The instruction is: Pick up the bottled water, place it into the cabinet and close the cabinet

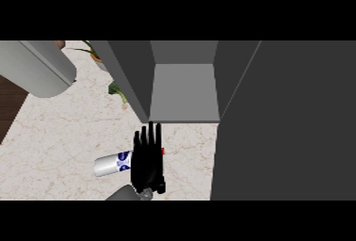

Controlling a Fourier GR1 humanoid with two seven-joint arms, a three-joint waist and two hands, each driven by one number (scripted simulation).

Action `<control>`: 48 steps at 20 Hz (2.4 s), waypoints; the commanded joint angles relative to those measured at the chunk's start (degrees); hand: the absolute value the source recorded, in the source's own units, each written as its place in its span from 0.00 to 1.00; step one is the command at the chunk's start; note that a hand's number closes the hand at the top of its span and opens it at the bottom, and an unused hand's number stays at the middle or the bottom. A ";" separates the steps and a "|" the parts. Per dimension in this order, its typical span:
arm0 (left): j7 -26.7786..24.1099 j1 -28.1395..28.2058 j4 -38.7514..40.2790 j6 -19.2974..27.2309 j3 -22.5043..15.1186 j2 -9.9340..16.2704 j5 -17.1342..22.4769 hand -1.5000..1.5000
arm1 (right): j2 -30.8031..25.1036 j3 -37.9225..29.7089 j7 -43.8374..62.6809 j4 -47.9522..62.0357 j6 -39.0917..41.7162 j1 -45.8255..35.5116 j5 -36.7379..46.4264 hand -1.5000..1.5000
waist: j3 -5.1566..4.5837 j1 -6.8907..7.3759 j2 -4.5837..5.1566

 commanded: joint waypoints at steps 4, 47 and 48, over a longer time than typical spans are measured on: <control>-5.43 4.12 -3.32 0.79 8.23 4.84 2.90 0.00 | -0.12 -0.83 1.52 0.48 -1.03 -2.54 -0.53 0.00 | -0.01 0.12 0.10; -36.41 9.41 13.61 -1.60 33.99 -1.83 13.33 1.00 | -1.38 -0.64 -0.88 5.08 0.06 -4.02 -2.34 0.00 | 0.00 -0.09 0.10; -38.01 7.42 16.51 -2.58 35.36 -1.58 14.30 1.00 | -1.83 -1.51 -0.76 4.78 -0.05 -4.62 -1.98 0.00 | -0.01 -0.19 0.14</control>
